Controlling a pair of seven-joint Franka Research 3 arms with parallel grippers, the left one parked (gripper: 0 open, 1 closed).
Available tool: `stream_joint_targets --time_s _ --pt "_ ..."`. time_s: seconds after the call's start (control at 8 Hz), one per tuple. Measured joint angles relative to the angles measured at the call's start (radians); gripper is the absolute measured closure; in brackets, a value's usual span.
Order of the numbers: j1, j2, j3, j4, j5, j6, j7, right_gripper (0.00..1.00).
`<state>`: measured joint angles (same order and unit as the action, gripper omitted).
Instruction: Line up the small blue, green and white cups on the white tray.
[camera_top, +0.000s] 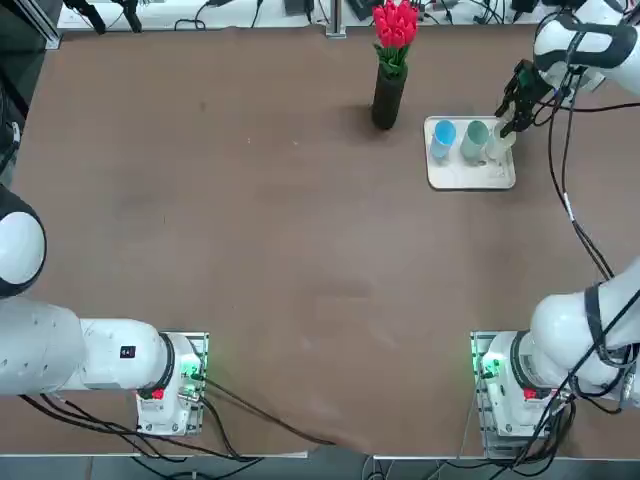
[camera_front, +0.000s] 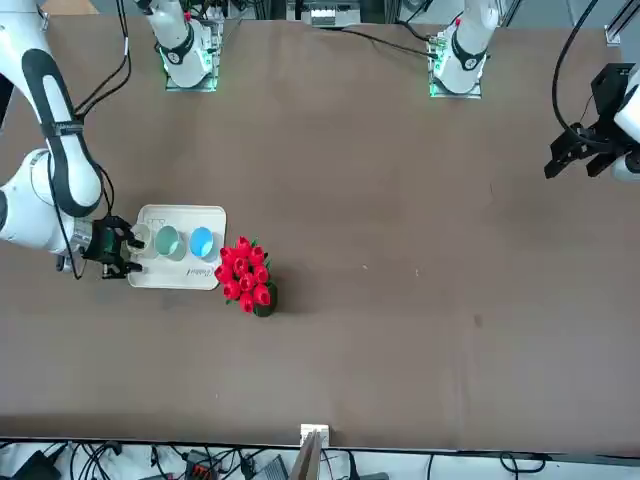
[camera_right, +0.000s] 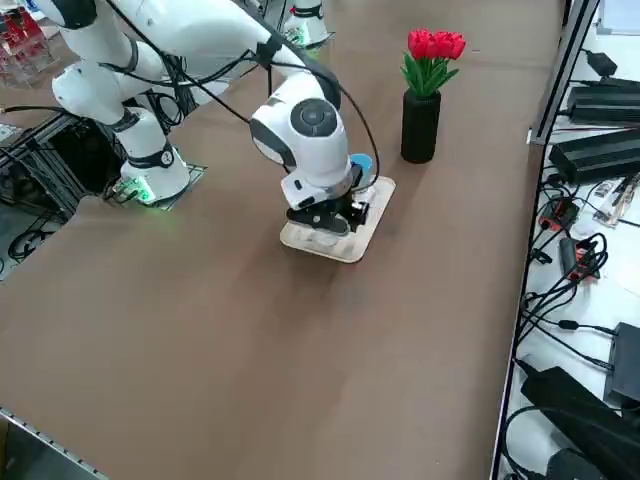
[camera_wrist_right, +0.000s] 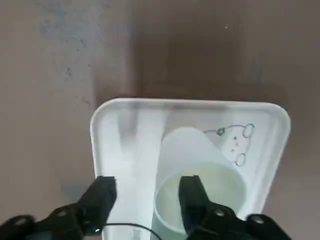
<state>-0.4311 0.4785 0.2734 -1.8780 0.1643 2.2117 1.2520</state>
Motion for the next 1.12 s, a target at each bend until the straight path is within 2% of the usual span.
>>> stream_joint_targets --time_s 0.12,0.38,0.5,0.75,1.12 --pt "0.000 -0.023 0.000 0.038 0.000 -0.088 0.000 0.02" --pt "0.002 -0.072 0.001 0.140 -0.029 -0.286 -0.044 0.00" --pt "0.004 -0.087 0.007 0.201 -0.063 -0.388 -0.124 0.00" --pt "0.011 -0.096 0.038 0.329 -0.143 -0.541 -0.384 0.00" --pt "0.015 -0.106 0.049 0.431 -0.184 -0.651 -0.831 0.00"
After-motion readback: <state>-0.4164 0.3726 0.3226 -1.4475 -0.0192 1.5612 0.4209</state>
